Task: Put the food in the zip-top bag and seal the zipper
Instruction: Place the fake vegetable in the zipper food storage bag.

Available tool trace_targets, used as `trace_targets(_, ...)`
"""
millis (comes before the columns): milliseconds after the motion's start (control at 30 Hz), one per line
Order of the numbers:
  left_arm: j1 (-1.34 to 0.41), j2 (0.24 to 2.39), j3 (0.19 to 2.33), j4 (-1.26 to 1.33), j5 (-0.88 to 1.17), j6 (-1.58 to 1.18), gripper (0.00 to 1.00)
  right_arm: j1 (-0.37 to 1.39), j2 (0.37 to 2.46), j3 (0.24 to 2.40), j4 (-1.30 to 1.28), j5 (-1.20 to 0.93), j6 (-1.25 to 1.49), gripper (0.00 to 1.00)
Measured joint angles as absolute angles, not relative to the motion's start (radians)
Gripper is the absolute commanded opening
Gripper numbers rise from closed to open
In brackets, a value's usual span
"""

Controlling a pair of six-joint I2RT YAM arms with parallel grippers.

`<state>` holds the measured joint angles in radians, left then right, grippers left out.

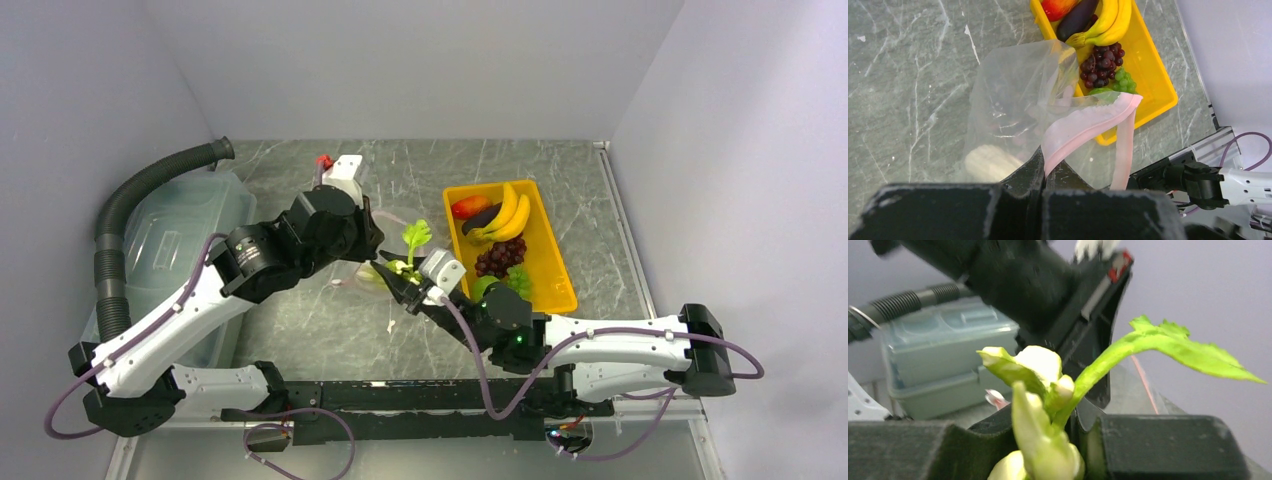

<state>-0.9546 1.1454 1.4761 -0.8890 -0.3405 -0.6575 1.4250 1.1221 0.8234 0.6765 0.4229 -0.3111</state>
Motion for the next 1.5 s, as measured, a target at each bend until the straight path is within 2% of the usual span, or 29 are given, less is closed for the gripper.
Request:
trace_targets(267, -0.955, 1.142, 1.502, -0.888, -0.349, -0.655, 0.0, 1.431, 1.113, 0.824, 0.539, 0.493, -0.326, 0.0)
trace_targets(533, -0.955, 1.142, 1.502, -0.888, -0.334, -0.655, 0.0, 1.431, 1.135, 0.825, 0.549, 0.505, -0.347, 0.0)
trace_targets(967, -0.955, 1.143, 1.504, -0.886, -0.285, -0.651, 0.0, 1.431, 1.285, 0.874, 0.555, 0.583, -0.407, 0.0)
trace_targets(1133, -0.955, 1.143, 1.504, -0.887, -0.285, -0.648, 0.0, 1.431, 1.306, 0.876, 0.56, 0.601, -0.408, 0.22)
trace_targets(1233, -0.955, 1.143, 1.504, -0.887, -0.286, -0.648, 0.0, 1.431, 1.313, 0.876, 0.561, 0.603, -0.408, 0.43)
trace_targets(1300, -0.955, 1.143, 1.504, -0.887, -0.286, -0.648, 0.0, 1.431, 1.315, 0.882, 0.558, 0.603, -0.401, 0.52)
trace_targets(1367, -0.955, 1.143, 1.504, -0.887, -0.287, -0.648, 0.0, 1.431, 1.316, 0.892, 0.554, 0.603, -0.398, 0.6)
trace_targets(1500, -0.955, 1.143, 1.504, -0.888, -0.29, -0.648, 0.0, 1.431, 1.309, 0.911, 0.535, 0.598, -0.381, 0.7)
